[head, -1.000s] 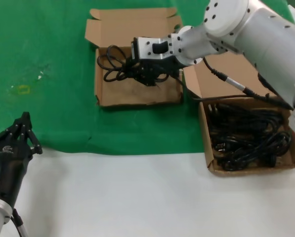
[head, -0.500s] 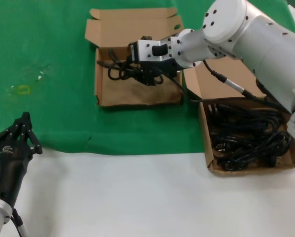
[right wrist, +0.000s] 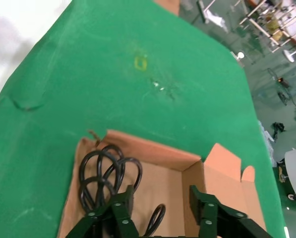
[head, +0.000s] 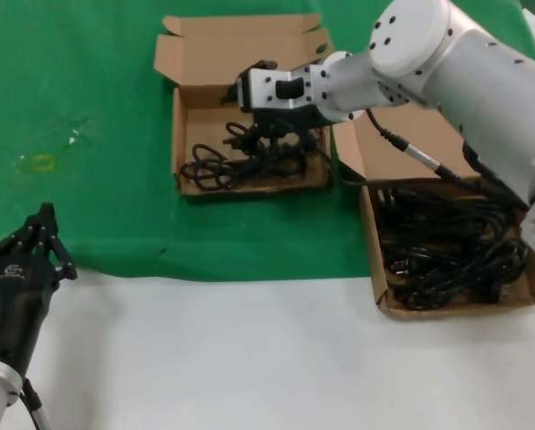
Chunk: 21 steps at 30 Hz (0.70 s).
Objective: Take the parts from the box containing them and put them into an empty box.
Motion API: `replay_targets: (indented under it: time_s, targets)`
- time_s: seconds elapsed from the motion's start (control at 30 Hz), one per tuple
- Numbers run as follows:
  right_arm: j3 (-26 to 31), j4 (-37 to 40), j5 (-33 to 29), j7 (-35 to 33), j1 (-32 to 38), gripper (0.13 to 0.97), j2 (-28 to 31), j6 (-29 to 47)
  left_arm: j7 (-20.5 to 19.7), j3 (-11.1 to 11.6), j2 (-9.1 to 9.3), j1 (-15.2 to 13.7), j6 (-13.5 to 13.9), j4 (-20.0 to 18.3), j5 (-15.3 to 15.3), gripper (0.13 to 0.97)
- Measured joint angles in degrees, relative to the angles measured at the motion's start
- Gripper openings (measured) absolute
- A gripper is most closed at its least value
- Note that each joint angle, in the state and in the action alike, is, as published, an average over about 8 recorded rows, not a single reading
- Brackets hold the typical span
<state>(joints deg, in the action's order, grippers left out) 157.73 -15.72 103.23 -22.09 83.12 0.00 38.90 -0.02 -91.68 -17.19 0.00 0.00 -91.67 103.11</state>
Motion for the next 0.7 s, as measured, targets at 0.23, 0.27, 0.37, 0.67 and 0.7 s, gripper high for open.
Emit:
replay_targets:
  time_s: [0.23,0.27,0.37,0.67,0.7]
  targets:
    - [0.0,0.77,2.64,-0.55,0.53,0.443,0.0,0.53,0.0,0.0,0.0,0.0,0.0,0.0,0.0,0.144]
    - [0.0,0.78,2.7,-0.56,0.54,0.462,0.0,0.54,0.0,0.0,0.0,0.0,0.0,0.0,0.0,0.144]
    - [0.0,0.8,2.75,-0.57,0.55,0.516,0.0,0.55,0.0,0.0,0.0,0.0,0.0,0.0,0.0,0.144]
    - [0.0,0.8,2.75,-0.57,0.55,0.72,0.0,0.55,0.0,0.0,0.0,0.0,0.0,0.0,0.0,0.16]
    - [0.0,0.8,2.75,-0.57,0.55,0.74,0.0,0.55,0.0,0.0,0.0,0.0,0.0,0.0,0.0,0.16]
